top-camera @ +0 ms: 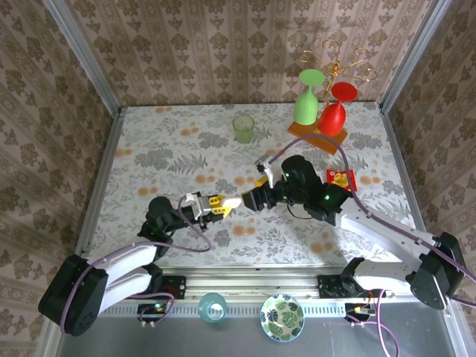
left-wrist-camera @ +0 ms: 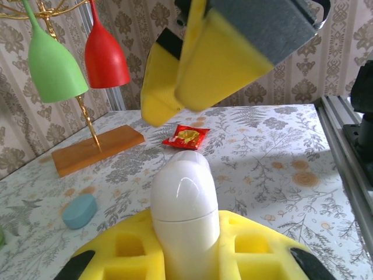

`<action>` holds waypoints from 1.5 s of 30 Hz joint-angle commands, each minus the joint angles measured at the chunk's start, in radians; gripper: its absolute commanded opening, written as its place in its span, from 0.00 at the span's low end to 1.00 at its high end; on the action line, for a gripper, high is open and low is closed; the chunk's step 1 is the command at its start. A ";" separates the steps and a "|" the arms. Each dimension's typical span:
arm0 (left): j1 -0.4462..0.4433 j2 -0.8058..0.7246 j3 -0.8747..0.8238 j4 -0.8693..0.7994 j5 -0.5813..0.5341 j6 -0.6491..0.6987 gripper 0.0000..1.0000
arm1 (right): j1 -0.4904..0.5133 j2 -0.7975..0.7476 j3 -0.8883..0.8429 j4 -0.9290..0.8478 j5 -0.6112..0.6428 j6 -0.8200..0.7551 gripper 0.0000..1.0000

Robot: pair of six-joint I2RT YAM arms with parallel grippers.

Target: Insert wireless bluetooth earbuds into charging case

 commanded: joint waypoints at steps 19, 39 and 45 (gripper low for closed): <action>-0.068 0.056 0.099 0.029 0.276 -0.086 0.00 | -0.002 -0.088 -0.048 -0.075 -0.392 -0.627 0.60; -0.076 0.080 0.118 0.044 0.262 -0.087 0.00 | 0.023 0.009 -0.050 0.007 -0.370 -0.602 0.30; -0.076 0.087 0.119 0.050 0.248 -0.079 0.04 | 0.023 -0.010 -0.059 -0.016 -0.355 -0.609 0.19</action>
